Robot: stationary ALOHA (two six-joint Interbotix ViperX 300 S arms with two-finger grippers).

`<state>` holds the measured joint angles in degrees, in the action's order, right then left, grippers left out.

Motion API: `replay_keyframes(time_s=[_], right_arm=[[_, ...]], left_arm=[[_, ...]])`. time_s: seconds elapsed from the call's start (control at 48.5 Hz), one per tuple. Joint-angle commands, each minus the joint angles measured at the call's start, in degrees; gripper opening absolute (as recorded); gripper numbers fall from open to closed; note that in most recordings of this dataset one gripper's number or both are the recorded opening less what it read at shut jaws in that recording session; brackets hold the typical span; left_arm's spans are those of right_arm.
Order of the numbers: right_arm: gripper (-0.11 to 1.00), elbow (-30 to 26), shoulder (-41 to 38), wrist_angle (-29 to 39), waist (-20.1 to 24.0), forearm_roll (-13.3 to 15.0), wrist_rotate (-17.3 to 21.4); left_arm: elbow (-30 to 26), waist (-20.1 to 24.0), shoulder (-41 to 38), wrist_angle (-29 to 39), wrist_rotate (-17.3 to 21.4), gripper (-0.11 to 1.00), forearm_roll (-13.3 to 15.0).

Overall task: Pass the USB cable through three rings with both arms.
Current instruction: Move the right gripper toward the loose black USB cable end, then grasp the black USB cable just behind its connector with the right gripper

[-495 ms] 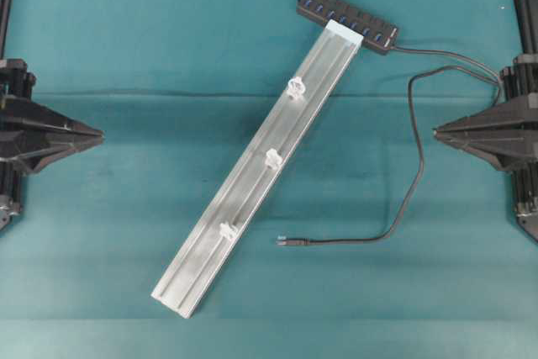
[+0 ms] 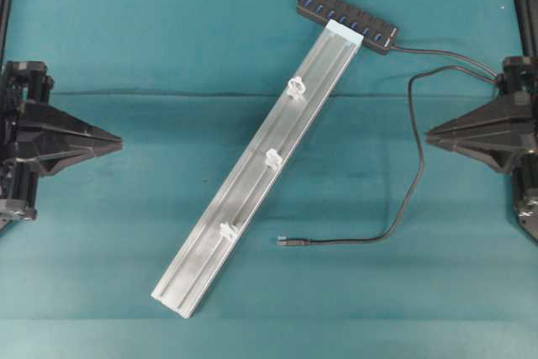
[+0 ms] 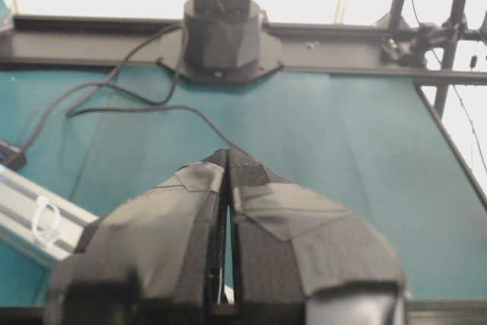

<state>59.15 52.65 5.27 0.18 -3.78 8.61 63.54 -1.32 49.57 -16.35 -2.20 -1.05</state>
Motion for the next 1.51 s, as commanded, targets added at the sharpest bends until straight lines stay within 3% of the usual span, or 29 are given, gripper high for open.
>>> replay_keyframes(time_s=[0.0, 0.124, 0.495, 0.805, 0.949, 1.218, 1.28, 1.486], right_arm=[[0.00, -3.69, -3.16, 5.63, 0.09, 0.00, 1.05], [0.00, -8.17, -8.70, 12.04, 0.09, -0.09, 1.23], [0.00, -19.78, -28.13, 22.85, 1.14, -0.09, 0.62], [0.03, -30.59, -42.89, 39.81, 2.90, 0.00, 0.35], [0.21, -34.01, -46.93, 43.07, 3.16, 0.00, 0.44], [0.89, -35.51, -49.04, 44.12, 4.22, 0.97, 0.26], [0.93, -35.51, -49.39, 44.12, 4.66, 1.58, 0.62], [0.89, -37.35, -53.61, 46.93, 6.33, 1.76, 0.70]], left_arm=[[-1.58, 0.09, -0.09, 0.18, 0.09, -0.01, -0.09], [-1.58, 0.09, 0.18, 0.97, 0.09, -0.01, -0.09], [-1.76, 0.35, 3.08, 6.06, -0.26, -0.01, -0.09], [-2.02, 0.53, 2.81, 5.89, -0.26, -0.01, -0.18], [-2.20, 0.53, 2.99, 5.89, -0.18, -0.01, -0.09], [-2.20, 0.53, 3.08, 5.89, -0.26, -0.01, -0.18], [-2.11, 0.53, 2.99, 5.80, -0.26, -0.01, -0.18], [-2.20, 0.53, 2.81, 5.80, -0.26, -0.01, -0.09]])
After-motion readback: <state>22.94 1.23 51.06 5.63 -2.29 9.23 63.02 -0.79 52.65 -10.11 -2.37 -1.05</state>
